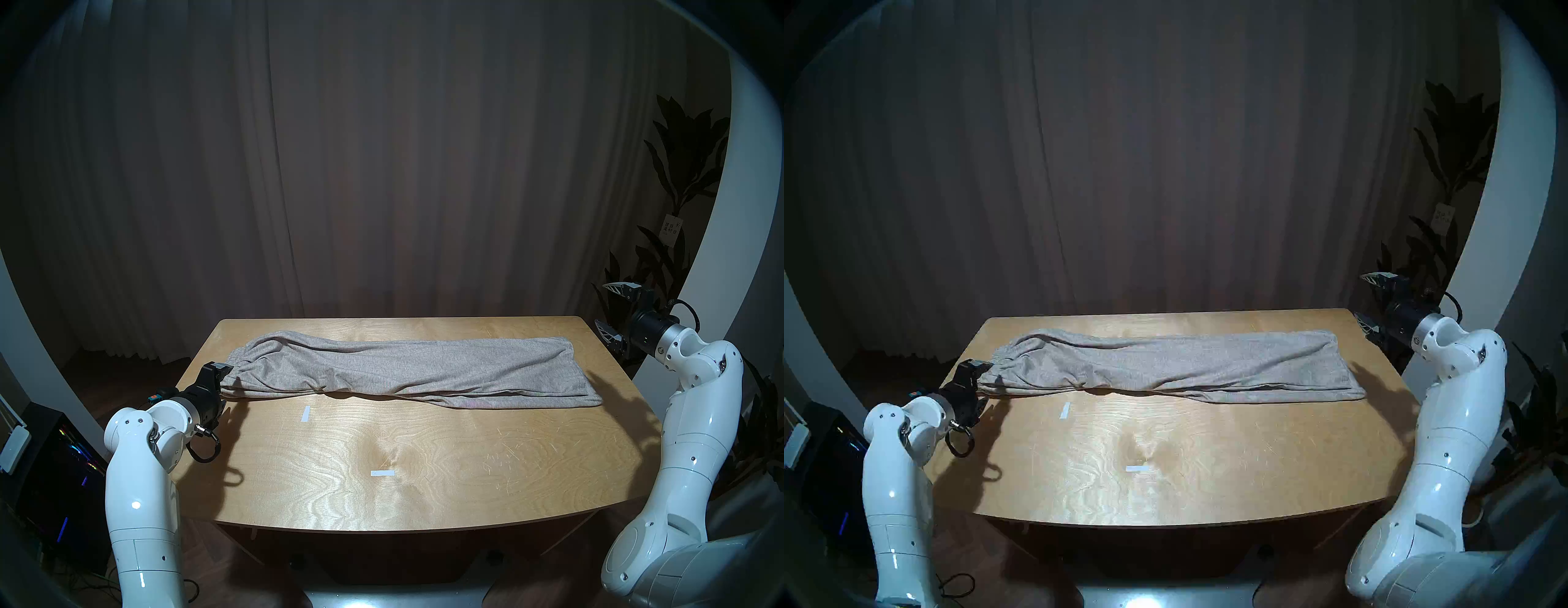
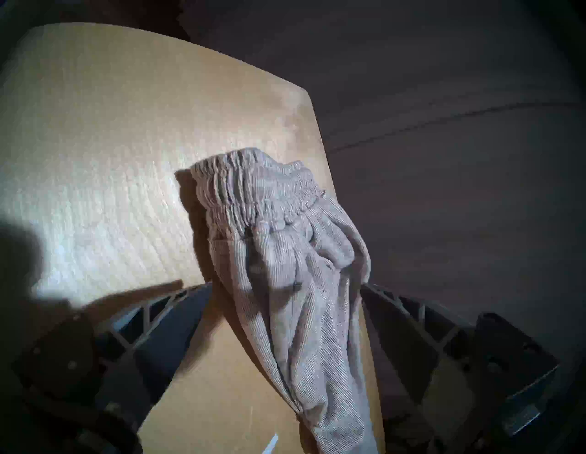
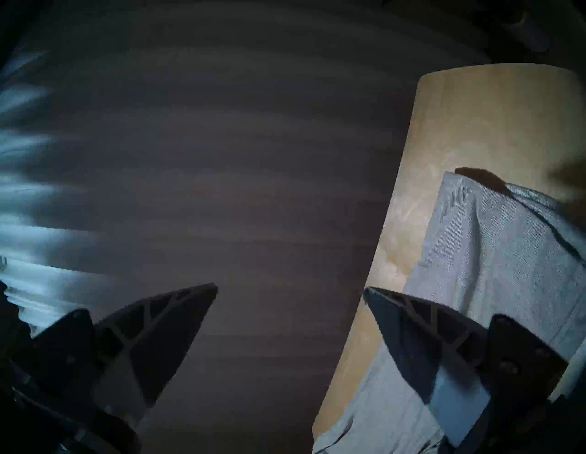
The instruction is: Fold the pants in half lengthwise, then in half again, and set them down flat
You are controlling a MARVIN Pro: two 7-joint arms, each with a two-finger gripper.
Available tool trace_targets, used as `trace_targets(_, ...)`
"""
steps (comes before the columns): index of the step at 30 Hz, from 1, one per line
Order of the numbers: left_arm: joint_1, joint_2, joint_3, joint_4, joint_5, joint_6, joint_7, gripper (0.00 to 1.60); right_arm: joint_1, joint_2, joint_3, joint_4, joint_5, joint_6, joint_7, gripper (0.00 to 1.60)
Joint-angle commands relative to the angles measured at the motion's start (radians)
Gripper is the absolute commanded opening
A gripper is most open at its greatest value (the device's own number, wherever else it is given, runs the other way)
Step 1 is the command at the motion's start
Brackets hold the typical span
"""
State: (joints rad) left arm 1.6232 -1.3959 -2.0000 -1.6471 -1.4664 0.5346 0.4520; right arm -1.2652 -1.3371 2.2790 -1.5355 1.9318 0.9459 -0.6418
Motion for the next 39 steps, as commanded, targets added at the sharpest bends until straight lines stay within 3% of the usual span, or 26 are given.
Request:
trace_targets(1, -0.017, 0.001, 0.011, 0.011, 0.085, -0.109, -0.115, 1.6, -0.071, 0.003, 0.008, -0.072, 0.111, 0.014, -0.001, 1.6)
trace_targets(9, -0.033, 0.01, 0.005, 0.124, 0.082, -0.156, -0.246, 1.6, -0.113, 0.047, -0.011, -0.08, 0.238, 0.014, -0.039, 1.6)
trace_targets(10, -0.042, 0.006, -0.006, 0.143, 0.058, -0.143, -0.244, 1.6, -0.116, 0.051, -0.013, -0.079, 0.248, 0.014, -0.043, 1.6)
trace_targets(20, -0.08, 0.035, 0.008, 0.243, 0.087, -0.159, -0.327, 1.6, -0.13, 0.085, -0.028, -0.072, 0.317, 0.014, -0.079, 1.6)
trace_targets(28, -0.113, 0.089, 0.057, 0.284, 0.108, -0.099, -0.335, 1.6, -0.136, 0.09, -0.025, -0.079, 0.319, 0.014, -0.083, 1.6)
trace_targets(39, -0.18, 0.098, 0.104, 0.32, 0.126, -0.041, -0.199, 1.6, -0.139, 0.087, -0.02, -0.084, 0.304, 0.014, -0.063, 1.6)
